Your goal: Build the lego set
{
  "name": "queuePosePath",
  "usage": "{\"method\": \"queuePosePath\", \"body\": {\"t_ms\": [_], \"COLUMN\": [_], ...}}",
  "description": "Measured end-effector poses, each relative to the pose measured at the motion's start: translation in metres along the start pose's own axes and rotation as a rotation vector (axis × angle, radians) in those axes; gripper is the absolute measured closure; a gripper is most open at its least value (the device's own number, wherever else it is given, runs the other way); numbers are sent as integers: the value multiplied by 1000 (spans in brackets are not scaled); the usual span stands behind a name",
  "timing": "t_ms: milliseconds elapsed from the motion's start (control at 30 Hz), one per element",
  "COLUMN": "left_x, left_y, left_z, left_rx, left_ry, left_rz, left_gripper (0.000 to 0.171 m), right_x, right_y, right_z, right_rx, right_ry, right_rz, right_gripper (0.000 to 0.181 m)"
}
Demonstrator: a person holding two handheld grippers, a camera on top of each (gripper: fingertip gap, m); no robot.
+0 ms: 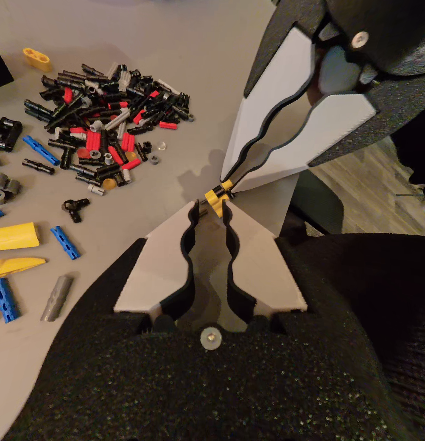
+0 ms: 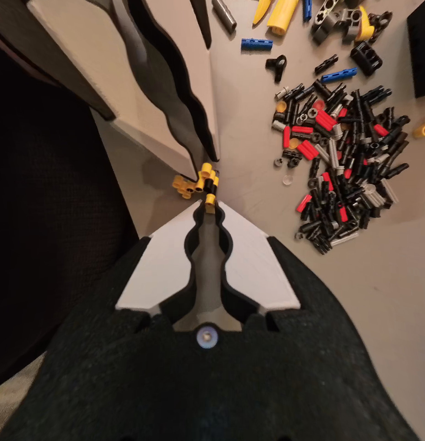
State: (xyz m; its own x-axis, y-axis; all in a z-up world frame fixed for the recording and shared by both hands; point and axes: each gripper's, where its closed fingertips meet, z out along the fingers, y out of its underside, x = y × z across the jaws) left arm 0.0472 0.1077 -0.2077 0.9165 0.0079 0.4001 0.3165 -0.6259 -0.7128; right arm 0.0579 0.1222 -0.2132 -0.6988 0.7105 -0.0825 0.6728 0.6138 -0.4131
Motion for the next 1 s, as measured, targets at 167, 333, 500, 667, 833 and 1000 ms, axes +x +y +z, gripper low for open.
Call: {"method": "queuePosePath", "body": {"t_ms": [167,333,500,667,833,1000], "left_x": [-2,-5,-15,-16,-16,-18], "left_y": [1,2,5,3,6,7], "left_z": [1,1,-1,-3,-9,-22], "left_rx": [-4,-14,-30,-21,-27,-2], "left_ry": [-17,-41,-88,-98,-100,-94], "left_rz": [-17,-7,-6,7,37,71], "left_gripper": [153,153,153,153,153,153], "right_x": [0,3,-5,-4,-8,-5], "right_y": [0,0,-7,-20,-27,-25], "right_z": [0,-2,-5,-14,-14,-6], "right_rx": [64,139,299,484,527,493], "right_ry": [32,67,94,194,252,365], "right_rz": [-7,11,-7,13,-25,-95], "right_gripper": [172,169,157,139,132,132]}}
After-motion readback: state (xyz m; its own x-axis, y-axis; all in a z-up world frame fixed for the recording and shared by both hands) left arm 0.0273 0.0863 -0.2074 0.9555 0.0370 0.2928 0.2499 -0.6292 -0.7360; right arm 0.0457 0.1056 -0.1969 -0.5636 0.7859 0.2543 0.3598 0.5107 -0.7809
